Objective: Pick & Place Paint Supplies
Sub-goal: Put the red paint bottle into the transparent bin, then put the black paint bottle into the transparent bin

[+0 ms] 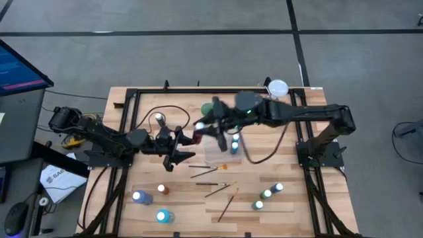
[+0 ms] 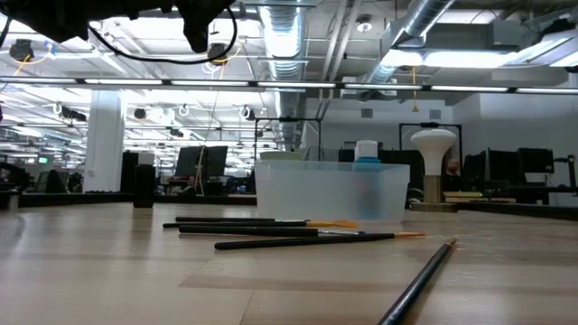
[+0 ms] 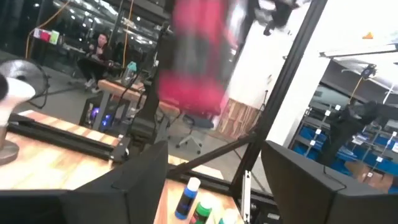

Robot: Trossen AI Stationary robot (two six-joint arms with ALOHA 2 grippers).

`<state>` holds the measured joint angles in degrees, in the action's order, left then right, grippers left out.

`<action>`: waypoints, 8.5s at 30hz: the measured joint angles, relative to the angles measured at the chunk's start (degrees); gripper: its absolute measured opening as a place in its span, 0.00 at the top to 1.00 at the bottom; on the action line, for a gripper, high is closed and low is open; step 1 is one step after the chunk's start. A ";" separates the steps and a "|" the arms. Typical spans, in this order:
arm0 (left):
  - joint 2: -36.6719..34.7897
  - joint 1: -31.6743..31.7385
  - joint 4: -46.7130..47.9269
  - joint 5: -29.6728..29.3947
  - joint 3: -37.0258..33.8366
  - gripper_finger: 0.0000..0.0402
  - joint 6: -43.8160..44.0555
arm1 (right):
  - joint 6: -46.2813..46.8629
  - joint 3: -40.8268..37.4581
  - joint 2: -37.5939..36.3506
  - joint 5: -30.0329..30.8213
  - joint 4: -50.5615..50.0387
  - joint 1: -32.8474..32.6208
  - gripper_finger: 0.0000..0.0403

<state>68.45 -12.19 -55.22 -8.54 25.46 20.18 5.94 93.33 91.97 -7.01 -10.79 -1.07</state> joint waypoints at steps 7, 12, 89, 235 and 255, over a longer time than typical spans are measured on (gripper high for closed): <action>-0.24 0.00 0.25 0.00 -0.03 0.38 2.69 | -4.63 0.15 -11.12 9.77 -9.93 0.87 0.73; -1.09 0.43 -0.19 0.01 -0.08 0.40 5.67 | -6.39 0.04 -16.49 17.54 -19.13 0.74 0.73; -10.69 2.96 0.32 -3.76 -0.08 0.46 -2.37 | 6.34 -48.68 -8.32 33.07 14.06 -12.03 0.73; -10.69 6.16 0.37 -11.63 -0.05 0.46 -2.35 | 11.48 -62.19 -8.28 37.06 28.88 -14.26 0.67; -10.69 6.27 0.41 -11.61 -0.05 0.46 -2.35 | 8.23 -60.10 -9.41 35.23 28.43 -14.56 0.50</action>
<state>57.76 -5.91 -54.81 -20.15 25.41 17.83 14.17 33.22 82.56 28.22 17.63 -15.63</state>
